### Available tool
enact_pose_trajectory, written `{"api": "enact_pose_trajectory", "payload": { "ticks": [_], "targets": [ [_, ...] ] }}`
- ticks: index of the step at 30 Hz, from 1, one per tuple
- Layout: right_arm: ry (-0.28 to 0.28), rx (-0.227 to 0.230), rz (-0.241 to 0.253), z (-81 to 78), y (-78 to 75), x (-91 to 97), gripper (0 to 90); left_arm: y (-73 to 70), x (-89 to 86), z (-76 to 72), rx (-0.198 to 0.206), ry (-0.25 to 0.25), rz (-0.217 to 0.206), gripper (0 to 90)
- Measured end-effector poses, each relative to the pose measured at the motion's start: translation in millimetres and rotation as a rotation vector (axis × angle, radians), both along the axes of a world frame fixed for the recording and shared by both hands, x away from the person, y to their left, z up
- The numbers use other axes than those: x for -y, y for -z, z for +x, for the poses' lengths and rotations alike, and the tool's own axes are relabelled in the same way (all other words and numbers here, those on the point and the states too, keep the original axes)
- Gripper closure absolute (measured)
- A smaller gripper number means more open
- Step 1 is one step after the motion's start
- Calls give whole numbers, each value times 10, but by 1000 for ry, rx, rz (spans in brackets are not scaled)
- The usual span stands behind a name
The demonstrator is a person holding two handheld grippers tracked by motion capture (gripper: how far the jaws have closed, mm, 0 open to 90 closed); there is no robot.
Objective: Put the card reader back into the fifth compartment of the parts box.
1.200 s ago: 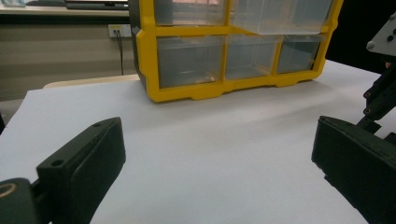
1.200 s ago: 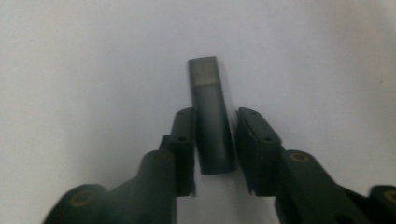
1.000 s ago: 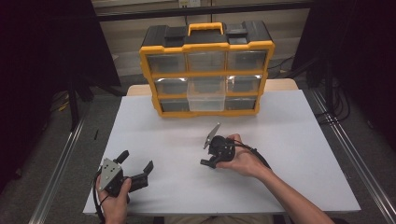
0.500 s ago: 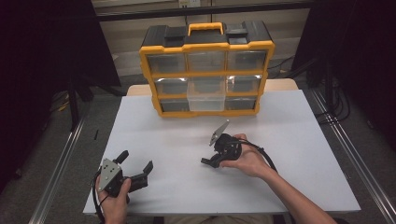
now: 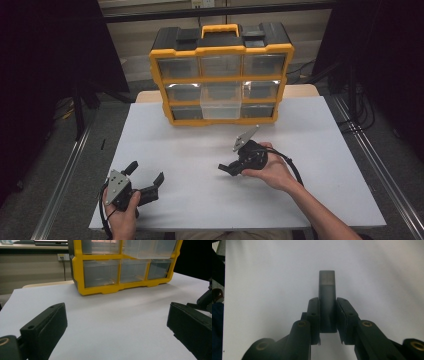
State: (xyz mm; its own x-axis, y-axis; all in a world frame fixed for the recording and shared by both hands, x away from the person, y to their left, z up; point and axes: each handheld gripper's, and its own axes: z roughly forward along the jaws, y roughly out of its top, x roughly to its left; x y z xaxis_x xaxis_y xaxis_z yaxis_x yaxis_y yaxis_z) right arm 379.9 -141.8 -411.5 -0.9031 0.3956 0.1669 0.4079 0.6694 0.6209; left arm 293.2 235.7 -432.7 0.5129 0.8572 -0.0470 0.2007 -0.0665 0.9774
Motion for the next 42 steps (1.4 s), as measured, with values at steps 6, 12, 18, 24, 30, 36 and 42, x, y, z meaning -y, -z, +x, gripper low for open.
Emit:
{"api": "enact_pose_trajectory", "payload": {
  "ticks": [6,12,18,24,30,36,42],
  "targets": [
    [8,14,39,9,-52,47,737,-5,-4,-5,7,-7,-2,29],
    [27,38,78,13,-134,119,737,-8,0,-8,9,-12,3,27],
    [40,69,119,14,-285,197,737,-7,-4,-6,8,-11,16,27],
    [52,94,141,8,-393,258,737,-6,-1,-5,8,-12,7,27],
    [56,116,165,7,-483,289,737,-1,7,3,6,-14,2,26],
    [54,135,186,3,-576,284,737,-5,-1,-2,11,-15,9,26],
    [45,159,190,33,-655,282,737,-2,-4,-5,9,-23,9,26]
  ]
}}
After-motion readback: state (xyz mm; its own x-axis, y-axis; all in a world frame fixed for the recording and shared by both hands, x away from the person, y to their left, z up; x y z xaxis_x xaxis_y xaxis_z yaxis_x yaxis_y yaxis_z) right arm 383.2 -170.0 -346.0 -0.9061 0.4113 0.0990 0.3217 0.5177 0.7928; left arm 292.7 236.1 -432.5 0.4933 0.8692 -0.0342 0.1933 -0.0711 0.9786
